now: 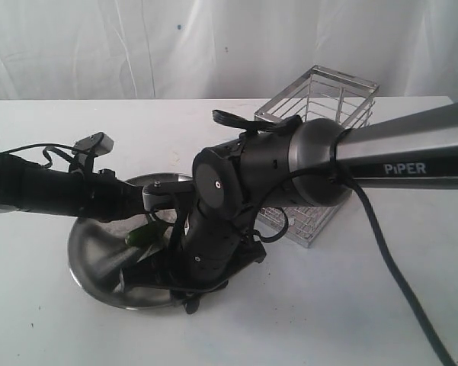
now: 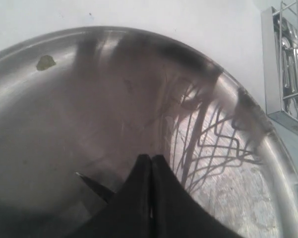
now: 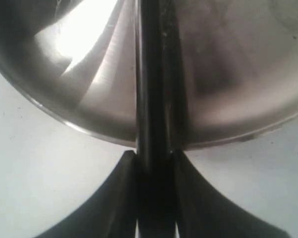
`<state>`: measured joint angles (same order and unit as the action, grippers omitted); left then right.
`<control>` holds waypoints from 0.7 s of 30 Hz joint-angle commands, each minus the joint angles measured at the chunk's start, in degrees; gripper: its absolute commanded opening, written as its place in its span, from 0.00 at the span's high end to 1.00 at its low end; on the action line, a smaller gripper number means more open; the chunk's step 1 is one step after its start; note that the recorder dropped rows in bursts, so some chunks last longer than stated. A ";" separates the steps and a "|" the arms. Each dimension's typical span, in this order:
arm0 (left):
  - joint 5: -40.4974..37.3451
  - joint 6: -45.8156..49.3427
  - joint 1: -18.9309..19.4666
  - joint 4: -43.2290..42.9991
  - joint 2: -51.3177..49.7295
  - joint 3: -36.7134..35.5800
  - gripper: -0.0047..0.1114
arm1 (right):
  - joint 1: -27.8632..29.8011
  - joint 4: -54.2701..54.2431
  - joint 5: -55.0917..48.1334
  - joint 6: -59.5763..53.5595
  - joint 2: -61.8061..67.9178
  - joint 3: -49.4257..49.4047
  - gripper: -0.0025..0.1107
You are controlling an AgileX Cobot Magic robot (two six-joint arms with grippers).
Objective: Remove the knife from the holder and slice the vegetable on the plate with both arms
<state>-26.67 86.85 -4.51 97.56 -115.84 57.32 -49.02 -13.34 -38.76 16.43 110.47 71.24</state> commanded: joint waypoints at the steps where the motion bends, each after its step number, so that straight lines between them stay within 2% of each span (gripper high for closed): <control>1: 1.97 -1.38 -0.30 -5.18 -2.10 -0.65 0.96 | -0.06 0.14 -0.32 -0.35 0.00 0.01 0.98; 10: 2.88 -3.21 -0.30 -6.16 -2.24 -0.65 0.96 | -0.55 -0.49 -5.85 -0.35 1.28 0.01 0.98; 14: 2.88 -3.34 -0.30 -6.92 -2.24 -0.65 0.96 | -1.27 -0.34 -4.69 -0.35 1.53 0.01 0.98; 21: 2.77 -7.90 -0.30 -12.21 -2.24 -0.65 0.96 | -1.39 -0.13 -9.53 0.30 1.53 0.01 0.98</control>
<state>-27.77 80.61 -4.51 91.15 -116.54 57.89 -50.22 -13.34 -43.67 16.34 112.05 71.24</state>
